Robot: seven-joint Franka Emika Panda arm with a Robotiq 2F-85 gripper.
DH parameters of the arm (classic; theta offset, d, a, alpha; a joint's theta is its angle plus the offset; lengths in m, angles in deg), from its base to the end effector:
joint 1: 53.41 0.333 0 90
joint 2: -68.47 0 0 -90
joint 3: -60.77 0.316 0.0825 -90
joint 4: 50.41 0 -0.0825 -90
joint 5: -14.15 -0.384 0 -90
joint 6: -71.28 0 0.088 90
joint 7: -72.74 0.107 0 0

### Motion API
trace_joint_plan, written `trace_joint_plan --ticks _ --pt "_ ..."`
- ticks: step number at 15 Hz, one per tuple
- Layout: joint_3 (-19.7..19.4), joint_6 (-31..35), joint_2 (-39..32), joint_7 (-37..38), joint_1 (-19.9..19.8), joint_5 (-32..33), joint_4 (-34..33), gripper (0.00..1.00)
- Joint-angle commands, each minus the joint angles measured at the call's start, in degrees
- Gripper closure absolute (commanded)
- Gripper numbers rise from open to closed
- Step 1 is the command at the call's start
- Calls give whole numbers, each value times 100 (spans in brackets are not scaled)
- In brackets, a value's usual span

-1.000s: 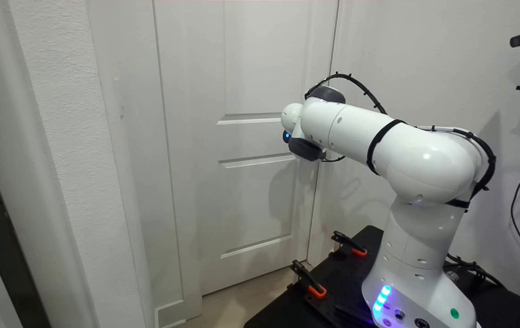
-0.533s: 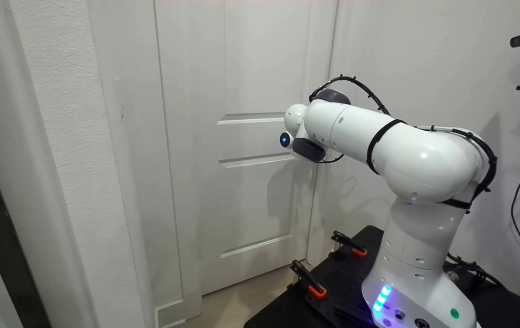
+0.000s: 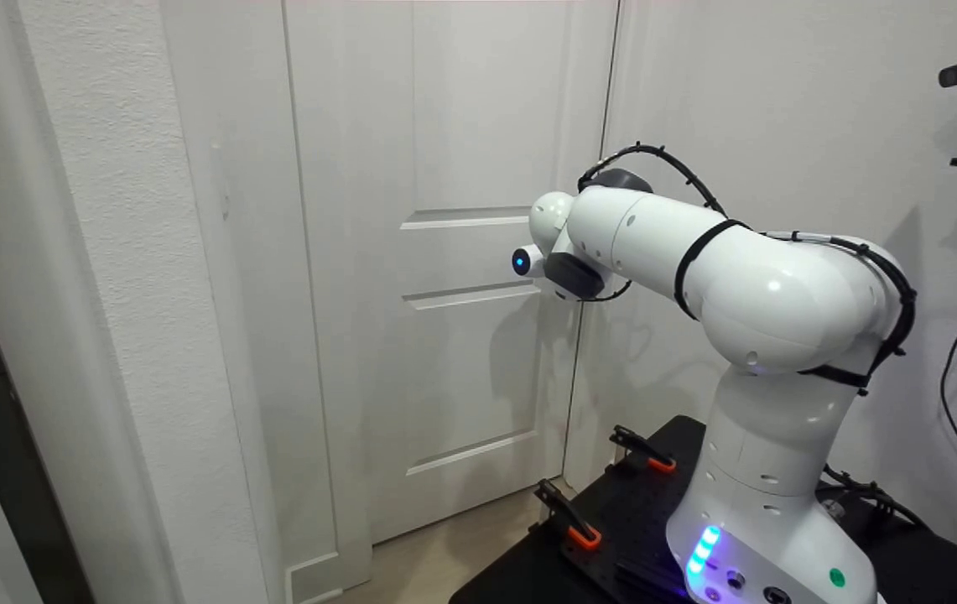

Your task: Open the door

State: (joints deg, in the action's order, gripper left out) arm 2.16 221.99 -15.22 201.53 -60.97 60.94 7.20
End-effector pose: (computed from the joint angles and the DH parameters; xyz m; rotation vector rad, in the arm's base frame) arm 0.6454 -0.4800 0.1498 1.3050 -1.3977 1.2796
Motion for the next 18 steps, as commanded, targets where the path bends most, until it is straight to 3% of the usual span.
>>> trace_joint_plan --ticks 1,2,3,6,7,10,11,13,18 --pt "313 -229 -376 -50 -532 -147 -295 97" --pt "356 -251 -372 -54 -572 -132 -349 97" --pt "651 -312 -96 123 -582 385 -190 97" --pt "498 -337 -373 -45 -687 -3 -525 97" --pt "737 -380 -150 113 -689 412 -382 97" --pt "667 -409 -367 -40 -817 102 -710 97" --pt "878 -431 -166 86 -808 430 -555 97" --pt "984 -396 -238 -273 -936 17 -726 97" --pt "1200 -177 -241 -483 -1199 -137 -1049 97"
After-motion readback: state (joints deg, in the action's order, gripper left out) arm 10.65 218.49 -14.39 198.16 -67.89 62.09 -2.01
